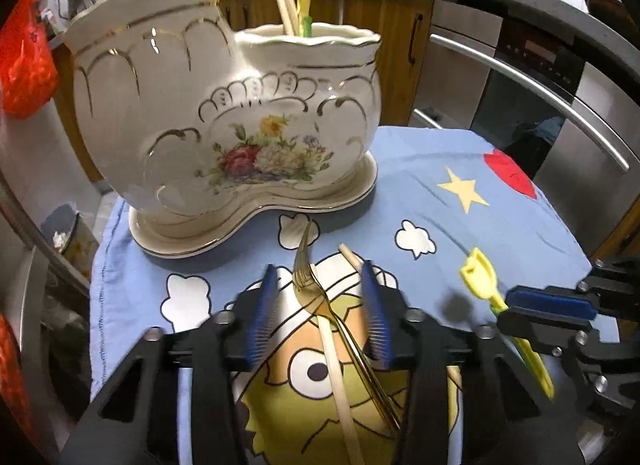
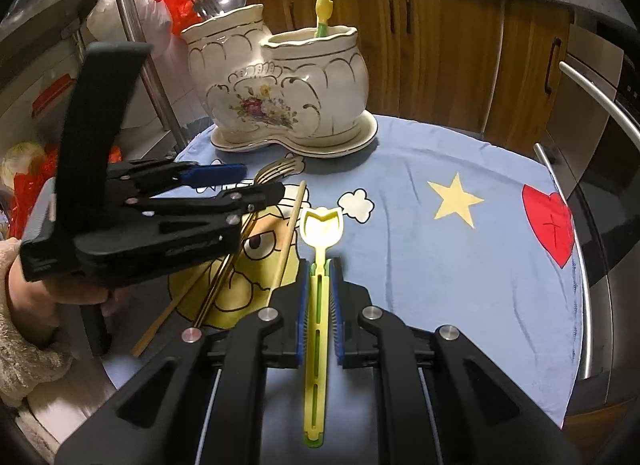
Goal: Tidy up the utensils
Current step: 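Close left tool on a gold fork while right tool grasps another yellow spoon, then lift gold fork with left tool while right tool carries yellow spoon toward the holder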
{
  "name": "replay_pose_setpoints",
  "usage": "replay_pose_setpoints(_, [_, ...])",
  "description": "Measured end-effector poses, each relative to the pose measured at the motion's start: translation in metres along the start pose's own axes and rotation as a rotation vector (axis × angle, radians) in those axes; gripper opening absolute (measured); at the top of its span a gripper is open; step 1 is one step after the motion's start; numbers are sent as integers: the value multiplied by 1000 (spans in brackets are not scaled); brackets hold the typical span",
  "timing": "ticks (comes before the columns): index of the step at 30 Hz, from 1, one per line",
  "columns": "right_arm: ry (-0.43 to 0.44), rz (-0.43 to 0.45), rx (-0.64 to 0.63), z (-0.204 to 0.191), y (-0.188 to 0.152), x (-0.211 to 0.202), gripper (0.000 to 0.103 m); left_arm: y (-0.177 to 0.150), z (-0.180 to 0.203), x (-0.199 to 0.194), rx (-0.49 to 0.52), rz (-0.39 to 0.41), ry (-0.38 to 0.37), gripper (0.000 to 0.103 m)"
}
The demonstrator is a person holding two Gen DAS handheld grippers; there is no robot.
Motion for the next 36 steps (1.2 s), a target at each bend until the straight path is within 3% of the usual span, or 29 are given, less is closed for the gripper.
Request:
replay_pose_setpoints(5, [11,5,0,-1,1,1,10,-1,-8,9,-40,-36,3,21])
replay_pose_setpoints(11, [51,22,17,-4,4,-2,10,2,-13,3,-90,-23,-28,13])
replay_pose_setpoints(30, [77,175,58,-10,35,-22,10,22,-21,-115,-155,234,-236,4])
replay_pose_setpoints(36, [81,224,41,-18,44,-26,10,27,-22,-143,-123,303,-235,4])
Point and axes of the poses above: each gripper's, at about its wrist camera, not at the fingertips, and x roughly the way its jaws point, z to its right, y to its top, the point moved 10 cm from there along x, roughly the way its jaws point, and after that the axes turned 4 degrees about y, right-handed, at the moved point
